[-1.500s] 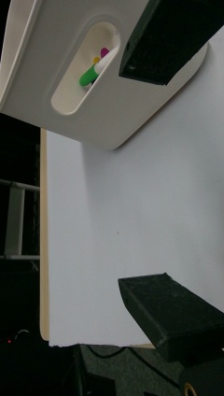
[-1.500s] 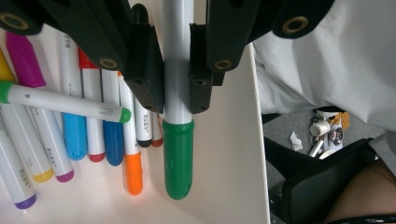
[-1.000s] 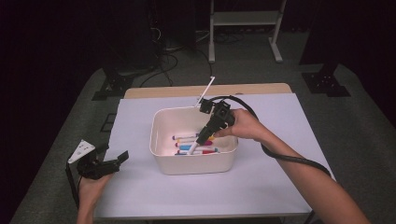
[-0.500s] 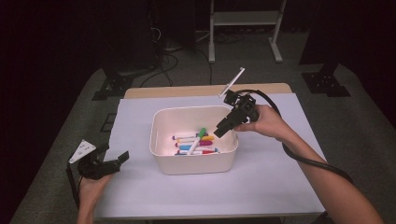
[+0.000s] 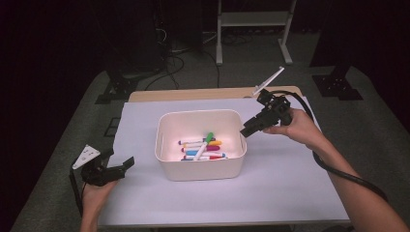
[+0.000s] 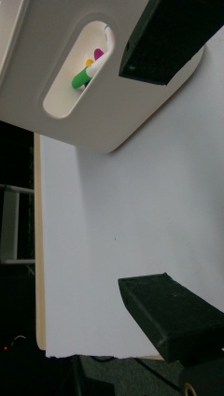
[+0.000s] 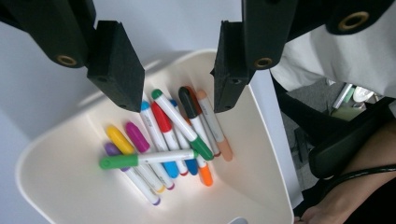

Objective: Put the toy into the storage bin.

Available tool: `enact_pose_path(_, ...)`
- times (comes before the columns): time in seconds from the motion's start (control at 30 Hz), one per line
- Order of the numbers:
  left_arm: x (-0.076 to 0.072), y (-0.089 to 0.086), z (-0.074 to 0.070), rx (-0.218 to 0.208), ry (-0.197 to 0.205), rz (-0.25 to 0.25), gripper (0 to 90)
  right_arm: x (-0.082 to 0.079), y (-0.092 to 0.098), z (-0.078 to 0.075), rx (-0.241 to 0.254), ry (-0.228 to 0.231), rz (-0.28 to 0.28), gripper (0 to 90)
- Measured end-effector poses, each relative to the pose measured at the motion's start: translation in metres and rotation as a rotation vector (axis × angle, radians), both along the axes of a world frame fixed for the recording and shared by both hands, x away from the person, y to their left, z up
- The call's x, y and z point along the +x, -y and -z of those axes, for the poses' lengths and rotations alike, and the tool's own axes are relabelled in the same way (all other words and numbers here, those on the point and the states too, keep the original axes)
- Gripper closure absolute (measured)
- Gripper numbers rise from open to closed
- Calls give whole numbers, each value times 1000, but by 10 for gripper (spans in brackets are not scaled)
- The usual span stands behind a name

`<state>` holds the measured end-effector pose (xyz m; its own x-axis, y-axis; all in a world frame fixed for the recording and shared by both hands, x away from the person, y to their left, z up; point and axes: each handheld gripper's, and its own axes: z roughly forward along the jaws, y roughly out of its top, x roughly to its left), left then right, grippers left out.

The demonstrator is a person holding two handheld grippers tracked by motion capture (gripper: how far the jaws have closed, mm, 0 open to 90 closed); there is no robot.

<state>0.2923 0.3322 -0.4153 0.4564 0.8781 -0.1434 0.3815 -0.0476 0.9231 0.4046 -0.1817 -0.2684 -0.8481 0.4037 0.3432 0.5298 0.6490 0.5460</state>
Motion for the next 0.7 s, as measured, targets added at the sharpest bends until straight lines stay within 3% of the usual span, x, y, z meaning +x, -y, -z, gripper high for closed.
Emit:
enact_pose_path(0.5, -3, 3, 0, 14, -6, -2, 7, -10, 52, 22, 47, -4, 86, 480)
enact_pose_path(0.7, -4, 3, 0, 15, -2, -2, 7, -14, 70, 38, 66, -25, 123, 463)
